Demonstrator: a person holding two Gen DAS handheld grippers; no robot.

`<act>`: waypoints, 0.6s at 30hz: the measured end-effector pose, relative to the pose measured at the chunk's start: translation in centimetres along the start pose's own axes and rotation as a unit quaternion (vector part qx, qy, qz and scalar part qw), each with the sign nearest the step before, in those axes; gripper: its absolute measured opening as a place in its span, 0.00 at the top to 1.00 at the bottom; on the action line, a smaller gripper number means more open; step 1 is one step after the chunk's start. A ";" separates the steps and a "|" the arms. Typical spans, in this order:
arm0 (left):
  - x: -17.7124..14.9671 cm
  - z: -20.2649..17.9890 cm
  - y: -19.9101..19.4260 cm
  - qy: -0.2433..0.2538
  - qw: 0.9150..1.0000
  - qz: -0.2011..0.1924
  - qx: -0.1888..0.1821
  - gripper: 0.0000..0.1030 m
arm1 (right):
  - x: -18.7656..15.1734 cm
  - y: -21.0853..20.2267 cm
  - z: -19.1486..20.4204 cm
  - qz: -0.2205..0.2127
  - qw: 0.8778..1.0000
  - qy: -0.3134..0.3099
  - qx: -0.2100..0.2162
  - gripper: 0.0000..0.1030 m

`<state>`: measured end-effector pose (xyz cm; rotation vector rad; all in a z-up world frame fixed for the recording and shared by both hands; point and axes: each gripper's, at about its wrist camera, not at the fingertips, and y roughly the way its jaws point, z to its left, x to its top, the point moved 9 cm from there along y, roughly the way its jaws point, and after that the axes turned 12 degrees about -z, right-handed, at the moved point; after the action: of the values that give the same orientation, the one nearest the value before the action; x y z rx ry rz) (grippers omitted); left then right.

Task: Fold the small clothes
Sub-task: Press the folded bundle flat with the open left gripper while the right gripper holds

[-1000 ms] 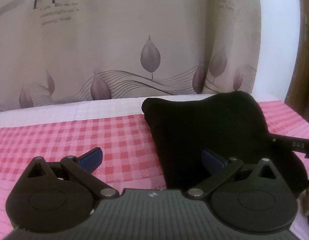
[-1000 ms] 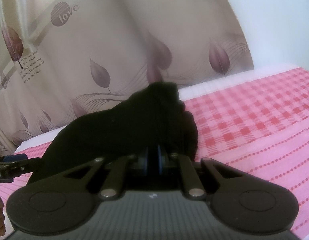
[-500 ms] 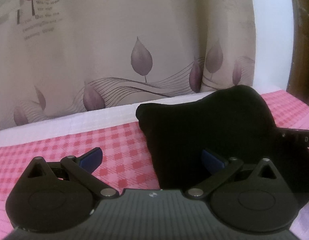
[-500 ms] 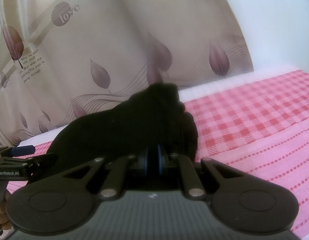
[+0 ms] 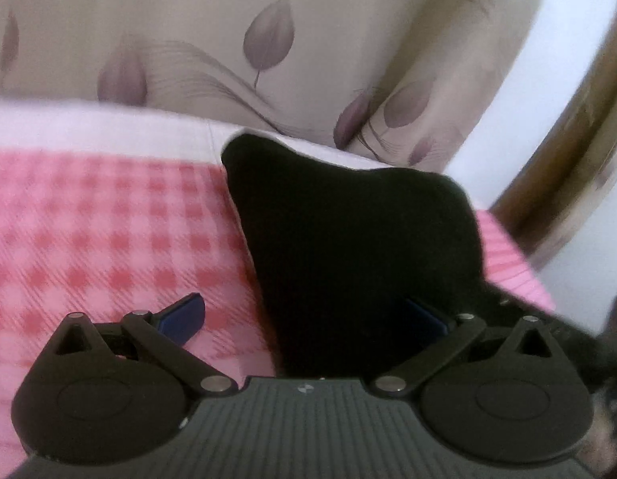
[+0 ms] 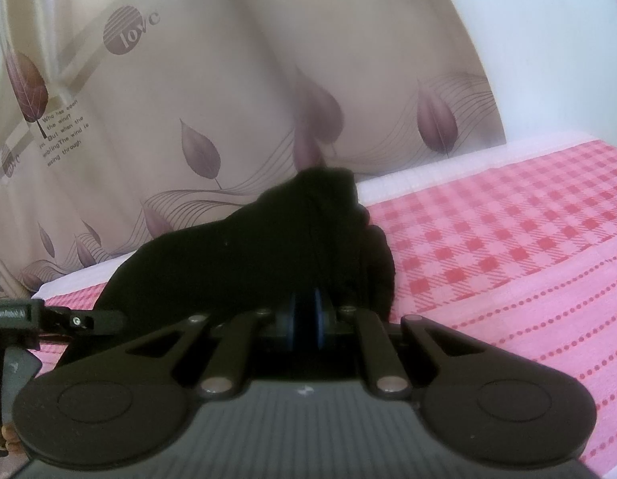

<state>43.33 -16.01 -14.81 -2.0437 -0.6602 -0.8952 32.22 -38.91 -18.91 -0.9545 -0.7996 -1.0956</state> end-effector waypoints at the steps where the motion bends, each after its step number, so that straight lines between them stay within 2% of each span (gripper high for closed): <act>1: 0.1 0.0 0.1 0.002 1.000 0.001 -0.008 0.00 | 0.0 0.0 0.0 -0.001 1.000 0.001 0.000 0.91; 10: -0.4 -2.4 2.2 0.027 0.997 0.020 -0.074 0.02 | 0.0 -0.1 0.0 -0.003 1.000 0.006 0.002 0.91; 18: -0.6 -3.0 3.1 0.041 0.996 -0.004 -0.077 0.04 | 0.0 -0.1 -0.2 -0.006 1.000 0.018 0.006 0.90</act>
<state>44.03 -20.29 -15.33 -2.1274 -0.5699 -1.0581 32.09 -39.11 -18.97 -0.9180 -0.7823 -1.1134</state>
